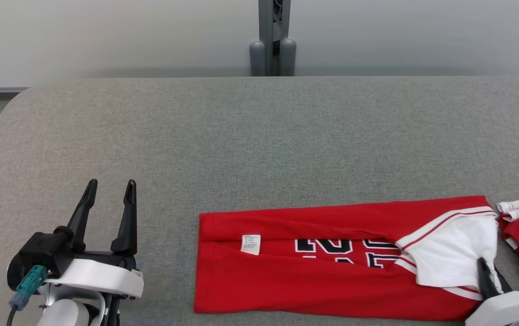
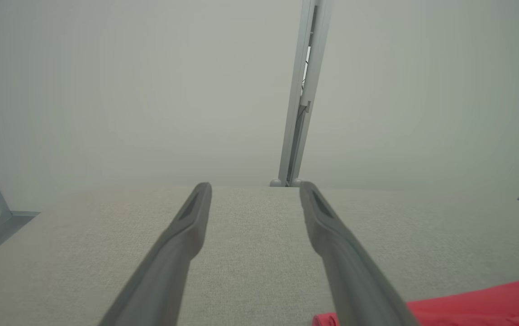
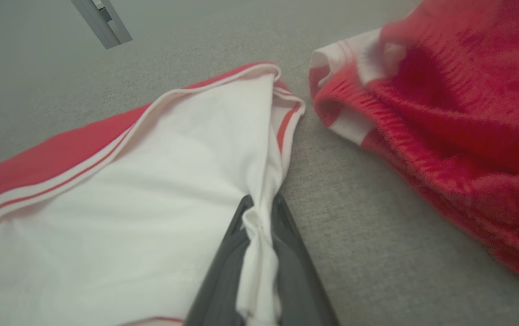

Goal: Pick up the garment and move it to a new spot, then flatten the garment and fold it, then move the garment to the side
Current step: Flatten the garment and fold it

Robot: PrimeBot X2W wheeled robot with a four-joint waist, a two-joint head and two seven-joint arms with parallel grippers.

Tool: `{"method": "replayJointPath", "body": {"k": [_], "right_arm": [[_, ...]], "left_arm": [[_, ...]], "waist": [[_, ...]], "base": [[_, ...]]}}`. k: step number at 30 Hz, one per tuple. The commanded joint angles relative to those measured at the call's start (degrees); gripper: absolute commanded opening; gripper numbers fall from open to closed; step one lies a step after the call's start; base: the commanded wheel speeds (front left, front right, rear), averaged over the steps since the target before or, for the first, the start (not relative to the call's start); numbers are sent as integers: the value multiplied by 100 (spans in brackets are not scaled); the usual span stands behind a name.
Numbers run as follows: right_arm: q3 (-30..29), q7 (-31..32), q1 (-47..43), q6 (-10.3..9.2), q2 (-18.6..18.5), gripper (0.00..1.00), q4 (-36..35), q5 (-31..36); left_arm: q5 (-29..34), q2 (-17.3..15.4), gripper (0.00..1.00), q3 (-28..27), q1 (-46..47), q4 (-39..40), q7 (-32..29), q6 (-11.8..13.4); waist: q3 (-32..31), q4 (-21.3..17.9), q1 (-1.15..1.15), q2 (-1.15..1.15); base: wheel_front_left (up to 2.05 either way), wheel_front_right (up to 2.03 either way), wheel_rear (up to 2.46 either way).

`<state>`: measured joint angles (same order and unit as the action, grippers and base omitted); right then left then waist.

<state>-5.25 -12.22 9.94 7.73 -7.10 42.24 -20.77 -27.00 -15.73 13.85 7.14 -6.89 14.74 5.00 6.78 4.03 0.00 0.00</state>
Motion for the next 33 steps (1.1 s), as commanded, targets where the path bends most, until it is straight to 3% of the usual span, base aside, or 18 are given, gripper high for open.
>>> {"method": "replayJointPath", "body": {"k": [1,5,8,16,21,26,33], "right_arm": [[-141,-76,-84,-42,-127,0,15,-12],[-290,-119,-51,-38,-205,0,-139,78],[-80,-138,65,-26,-90,0,-522,163],[1181,249,11,-26,246,0,-2384,313],[2268,719,40,-26,355,0,-3199,193],[3156,964,254,-26,390,0,-3267,-131],[4102,1004,578,-26,399,0,-2644,-683]], "left_arm": [[23,-19,100,-26,40,16,31,-33],[20,-34,100,-63,28,30,35,-37],[30,-39,100,-63,56,33,36,-42],[58,-18,100,-26,122,46,34,-51],[63,9,100,25,196,36,34,-88],[39,69,100,67,265,-6,35,-101],[20,159,100,130,324,-84,36,-147]], "waist": [[1,-63,0,0],[12,-203,0,0],[25,-285,0,0],[33,-347,0,0],[79,-243,0,0],[125,-65,0,0],[182,199,0,0]], "base": [[0,0,0],[0,0,0],[0,0,0],[0,0,0],[0,0,0],[0,0,0],[0,0,0]]}}
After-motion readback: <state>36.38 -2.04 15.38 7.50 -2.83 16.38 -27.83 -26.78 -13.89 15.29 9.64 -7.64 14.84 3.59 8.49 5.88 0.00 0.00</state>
